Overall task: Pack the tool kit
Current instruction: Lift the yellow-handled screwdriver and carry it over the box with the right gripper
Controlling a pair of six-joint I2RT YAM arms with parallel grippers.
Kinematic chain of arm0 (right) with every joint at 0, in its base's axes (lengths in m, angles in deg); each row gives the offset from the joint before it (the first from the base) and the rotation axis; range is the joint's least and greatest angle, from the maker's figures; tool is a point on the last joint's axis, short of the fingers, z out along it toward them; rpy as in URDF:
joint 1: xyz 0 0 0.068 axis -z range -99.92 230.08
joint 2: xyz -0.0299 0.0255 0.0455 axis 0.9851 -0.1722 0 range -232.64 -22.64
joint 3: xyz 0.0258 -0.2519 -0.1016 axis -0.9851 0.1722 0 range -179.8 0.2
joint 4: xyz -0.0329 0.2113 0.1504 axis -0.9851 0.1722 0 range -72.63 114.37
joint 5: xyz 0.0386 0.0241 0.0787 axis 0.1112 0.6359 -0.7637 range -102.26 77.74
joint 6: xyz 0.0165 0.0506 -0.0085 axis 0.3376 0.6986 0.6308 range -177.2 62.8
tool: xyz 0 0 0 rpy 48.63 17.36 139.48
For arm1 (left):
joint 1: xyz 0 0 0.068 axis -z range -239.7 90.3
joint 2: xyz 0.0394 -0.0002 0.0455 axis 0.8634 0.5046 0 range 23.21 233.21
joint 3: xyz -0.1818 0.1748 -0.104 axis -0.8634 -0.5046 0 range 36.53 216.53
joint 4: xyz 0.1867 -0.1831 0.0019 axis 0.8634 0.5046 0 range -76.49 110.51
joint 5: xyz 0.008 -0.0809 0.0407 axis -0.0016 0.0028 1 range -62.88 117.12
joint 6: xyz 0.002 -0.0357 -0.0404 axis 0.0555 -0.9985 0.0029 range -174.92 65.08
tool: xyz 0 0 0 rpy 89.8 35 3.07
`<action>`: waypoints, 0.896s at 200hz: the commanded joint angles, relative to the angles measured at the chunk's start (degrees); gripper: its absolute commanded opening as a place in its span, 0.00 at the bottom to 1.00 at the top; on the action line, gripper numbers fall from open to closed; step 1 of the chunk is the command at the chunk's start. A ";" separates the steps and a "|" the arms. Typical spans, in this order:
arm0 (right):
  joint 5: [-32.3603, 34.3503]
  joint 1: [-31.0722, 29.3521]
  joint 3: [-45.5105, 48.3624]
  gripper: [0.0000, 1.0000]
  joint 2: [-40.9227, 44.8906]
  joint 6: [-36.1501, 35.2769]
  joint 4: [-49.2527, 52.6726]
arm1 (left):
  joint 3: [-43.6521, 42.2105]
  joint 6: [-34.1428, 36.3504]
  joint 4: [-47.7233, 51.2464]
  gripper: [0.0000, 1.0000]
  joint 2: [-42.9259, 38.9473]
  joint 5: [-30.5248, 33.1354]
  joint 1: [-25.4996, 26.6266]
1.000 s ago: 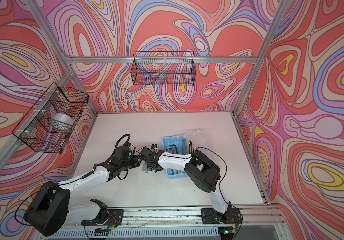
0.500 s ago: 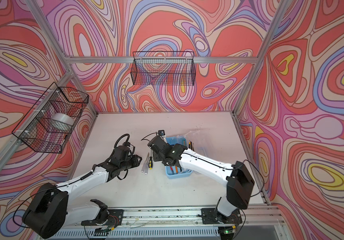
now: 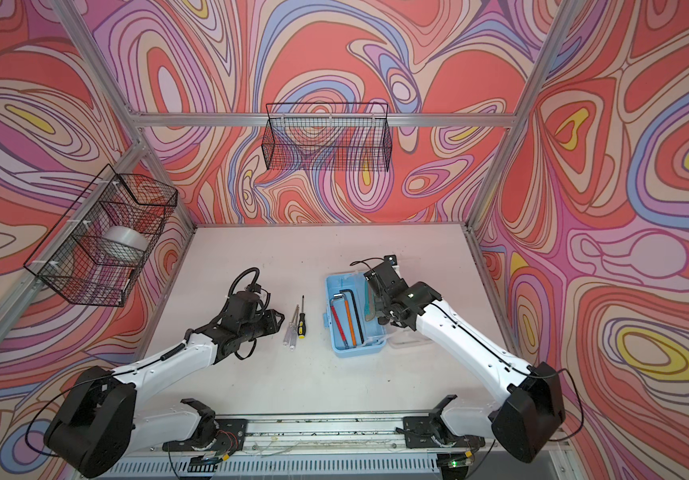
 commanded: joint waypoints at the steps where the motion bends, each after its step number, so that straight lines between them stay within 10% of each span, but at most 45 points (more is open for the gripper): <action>1: 2.93 0.53 0.69 0.00 -1.04 -2.07 2.43 | 0.20 0.41 0.30 0.32 -0.84 -0.39 -0.36; 91: 0.19 3.66 3.10 0.00 -4.23 -2.08 -0.91 | 1.24 0.66 1.69 0.32 -2.10 -1.54 -0.28; 179: -0.99 3.96 0.41 0.36 -4.29 -2.71 0.88 | 3.33 0.91 3.47 0.32 -1.98 -2.68 -0.28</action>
